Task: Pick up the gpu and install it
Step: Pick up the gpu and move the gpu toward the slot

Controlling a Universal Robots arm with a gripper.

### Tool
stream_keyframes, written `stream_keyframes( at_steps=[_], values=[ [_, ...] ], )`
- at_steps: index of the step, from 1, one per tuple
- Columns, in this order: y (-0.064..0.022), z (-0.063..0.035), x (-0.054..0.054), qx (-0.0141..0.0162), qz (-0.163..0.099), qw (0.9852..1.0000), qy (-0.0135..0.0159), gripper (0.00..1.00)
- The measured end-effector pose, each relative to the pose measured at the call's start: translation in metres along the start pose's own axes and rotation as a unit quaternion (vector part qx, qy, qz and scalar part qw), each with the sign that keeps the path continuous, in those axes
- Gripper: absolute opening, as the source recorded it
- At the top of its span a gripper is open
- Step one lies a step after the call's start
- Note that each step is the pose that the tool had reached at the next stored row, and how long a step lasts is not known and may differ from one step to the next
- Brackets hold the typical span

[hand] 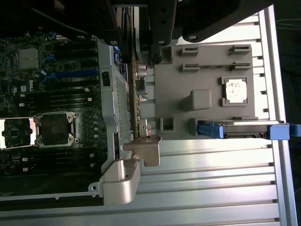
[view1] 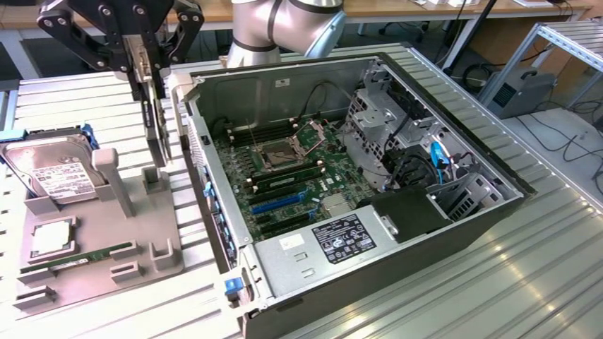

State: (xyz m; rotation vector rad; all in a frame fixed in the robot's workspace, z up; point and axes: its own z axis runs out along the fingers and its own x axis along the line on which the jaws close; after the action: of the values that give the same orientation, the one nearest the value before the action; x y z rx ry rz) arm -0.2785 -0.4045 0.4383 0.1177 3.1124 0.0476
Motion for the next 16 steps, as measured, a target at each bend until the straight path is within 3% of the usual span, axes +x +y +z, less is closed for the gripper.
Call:
stream_keyframes(
  at_steps=[16],
  values=[
    [0.0006,0.0002,-0.0083,0.0000,0.000,1.0000,0.0000,0.27]
  ],
)
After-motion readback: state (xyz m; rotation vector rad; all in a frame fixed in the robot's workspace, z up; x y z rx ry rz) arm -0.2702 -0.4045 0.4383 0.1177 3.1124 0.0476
